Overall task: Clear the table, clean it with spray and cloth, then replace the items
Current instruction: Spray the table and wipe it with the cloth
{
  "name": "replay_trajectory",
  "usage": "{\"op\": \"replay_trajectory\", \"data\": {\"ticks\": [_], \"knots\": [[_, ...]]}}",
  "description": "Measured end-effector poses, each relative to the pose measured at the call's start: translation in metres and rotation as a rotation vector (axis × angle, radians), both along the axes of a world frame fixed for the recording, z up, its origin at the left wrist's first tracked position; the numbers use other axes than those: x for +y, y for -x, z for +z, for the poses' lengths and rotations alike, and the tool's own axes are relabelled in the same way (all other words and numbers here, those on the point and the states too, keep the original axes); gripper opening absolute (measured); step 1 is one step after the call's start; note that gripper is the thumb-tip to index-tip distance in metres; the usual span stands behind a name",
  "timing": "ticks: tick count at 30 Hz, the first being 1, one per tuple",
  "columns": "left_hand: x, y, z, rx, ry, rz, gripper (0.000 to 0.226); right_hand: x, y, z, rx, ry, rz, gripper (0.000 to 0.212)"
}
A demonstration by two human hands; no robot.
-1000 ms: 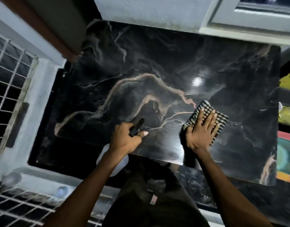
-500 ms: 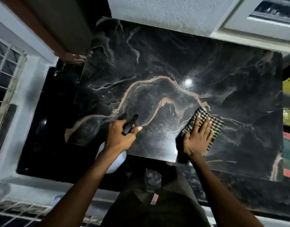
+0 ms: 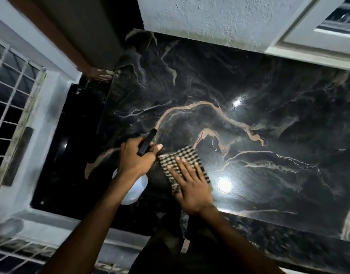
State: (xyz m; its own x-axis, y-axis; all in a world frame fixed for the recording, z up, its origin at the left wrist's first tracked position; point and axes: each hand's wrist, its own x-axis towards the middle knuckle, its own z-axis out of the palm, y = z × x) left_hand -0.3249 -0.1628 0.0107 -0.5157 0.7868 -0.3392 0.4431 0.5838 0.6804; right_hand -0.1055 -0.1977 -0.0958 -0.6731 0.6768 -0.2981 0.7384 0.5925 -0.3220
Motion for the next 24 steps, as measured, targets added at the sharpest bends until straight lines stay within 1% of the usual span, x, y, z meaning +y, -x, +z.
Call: {"op": "replay_trajectory", "data": {"ticks": [2,5,6,8,9,10,11,12,14,16,18,20,21,24], "knots": [[0.005,0.001,-0.001,-0.034,-0.01,0.04,0.021,0.017,-0.048,0.001,-0.045,-0.041,-0.112,0.088],[0.011,0.0,-0.002,-0.048,-0.01,0.082,0.02,0.083,-0.096,0.0,-0.11,-0.075,-0.336,0.082],[0.013,-0.001,-0.002,-0.054,-0.006,0.093,0.021,0.11,-0.098,-0.001,-0.124,-0.076,-0.425,0.081],[0.019,-0.002,-0.002,-0.064,0.002,0.118,0.025,0.16,-0.073,-0.003,-0.138,-0.08,-0.597,0.081],[0.021,-0.002,-0.003,-0.068,0.008,0.132,0.027,0.177,-0.05,-0.003,-0.139,-0.088,-0.652,0.082],[0.023,-0.003,-0.003,-0.064,0.014,0.143,0.028,0.187,-0.022,-0.003,-0.139,-0.091,-0.66,0.082],[0.025,-0.004,-0.003,-0.055,0.02,0.151,0.028,0.188,0.007,-0.003,-0.128,-0.093,-0.607,0.082],[0.029,-0.006,-0.001,-0.047,0.018,0.15,0.026,0.182,0.036,-0.002,-0.103,-0.089,-0.505,0.082],[0.037,-0.007,-0.002,-0.007,0.029,0.13,0.028,0.149,0.081,-0.002,-0.019,-0.059,-0.242,0.082],[0.044,-0.007,-0.001,0.05,0.08,0.117,0.034,0.104,0.096,-0.001,0.057,-0.003,-0.003,0.079],[0.052,-0.008,0.0,0.064,0.107,0.15,0.038,0.076,0.078,-0.002,0.102,0.026,0.135,0.076],[0.059,-0.009,0.0,0.037,0.113,0.182,0.036,0.071,0.038,-0.003,0.079,0.026,0.166,0.08],[0.062,-0.01,0.0,0.017,0.111,0.195,0.035,0.075,0.014,-0.004,0.061,0.014,0.132,0.083],[0.072,-0.009,-0.002,-0.044,0.102,0.237,0.029,0.112,-0.055,-0.003,-0.023,-0.04,-0.076,0.088]]}}
